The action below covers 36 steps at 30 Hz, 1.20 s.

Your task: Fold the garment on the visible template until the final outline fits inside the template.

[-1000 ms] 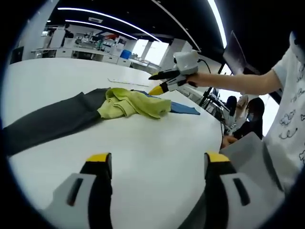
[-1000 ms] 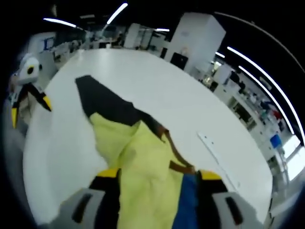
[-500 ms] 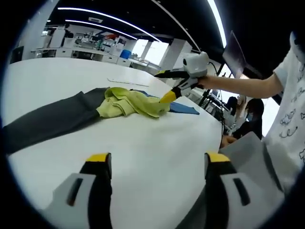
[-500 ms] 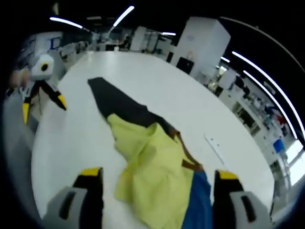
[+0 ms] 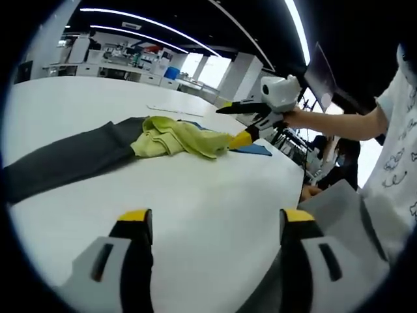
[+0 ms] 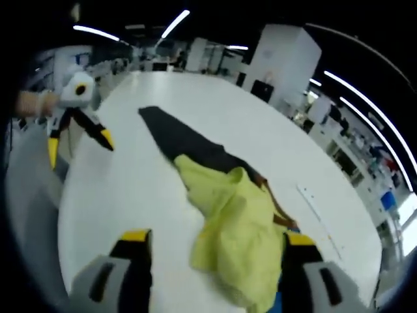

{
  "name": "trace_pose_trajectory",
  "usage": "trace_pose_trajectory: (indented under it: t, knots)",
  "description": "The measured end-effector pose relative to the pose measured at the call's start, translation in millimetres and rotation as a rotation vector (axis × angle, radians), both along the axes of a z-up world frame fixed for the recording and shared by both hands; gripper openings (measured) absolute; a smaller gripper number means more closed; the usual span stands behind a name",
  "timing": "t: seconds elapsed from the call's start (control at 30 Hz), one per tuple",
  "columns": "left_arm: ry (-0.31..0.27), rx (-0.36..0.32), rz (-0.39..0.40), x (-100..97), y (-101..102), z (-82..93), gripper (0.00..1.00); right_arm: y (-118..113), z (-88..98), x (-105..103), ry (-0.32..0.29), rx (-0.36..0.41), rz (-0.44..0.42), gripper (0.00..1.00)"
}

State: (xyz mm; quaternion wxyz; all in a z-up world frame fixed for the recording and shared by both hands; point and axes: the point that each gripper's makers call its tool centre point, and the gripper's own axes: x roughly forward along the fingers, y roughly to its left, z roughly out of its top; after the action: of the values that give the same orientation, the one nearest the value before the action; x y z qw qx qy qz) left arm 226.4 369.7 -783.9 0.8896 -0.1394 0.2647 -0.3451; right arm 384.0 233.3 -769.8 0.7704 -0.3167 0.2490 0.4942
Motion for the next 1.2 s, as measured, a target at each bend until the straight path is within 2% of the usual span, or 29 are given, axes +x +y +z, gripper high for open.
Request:
trace_pose_trajectory:
  t: [0.33,0.47,0.63,0.8,0.9,1.03,1.1,1.13,1.2]
  knots:
    - [0.004,-0.004,0.0,-1.5,-1.1,-2.0,0.77,0.5,-15.4,-15.8,0.048,-0.018,0.018,0.5]
    - [0.006,-0.005,0.003,-1.5,-1.3,-2.5,0.77,0.6,-23.6,-19.7,0.063,-0.021,0.013,0.49]
    - [0.009,-0.007,0.002,-1.7,-3.7,-3.0,0.77,-1.2,-38.6,-25.0,0.088,-0.042,0.011,0.34]
    - [0.012,-0.004,-0.004,0.7,-6.5,-4.0,0.76,-5.4,-55.3,-20.2,0.103,-0.079,-0.015,0.26]
    - [0.009,-0.005,-0.005,3.4,-5.6,-4.0,0.76,-9.7,-57.4,-16.7,0.111,-0.081,-0.041,0.24]
    - [0.006,-0.006,-0.008,6.9,-7.2,-3.0,0.74,-18.1,-69.0,-9.4,0.101,-0.124,-0.04,0.17]
    - [-0.001,0.038,-0.016,9.0,-6.9,-5.2,0.72,-21.7,-70.6,-8.3,0.066,-0.16,-0.013,0.17]
    - [-0.01,0.056,-0.027,9.5,-9.9,-5.1,0.72,-20.9,-71.1,-9.8,0.061,-0.16,-0.006,0.16]
    - [-0.009,0.045,-0.026,11.6,-15.6,-0.5,0.71,-19.1,-72.1,-12.5,0.064,-0.155,-0.006,0.11]
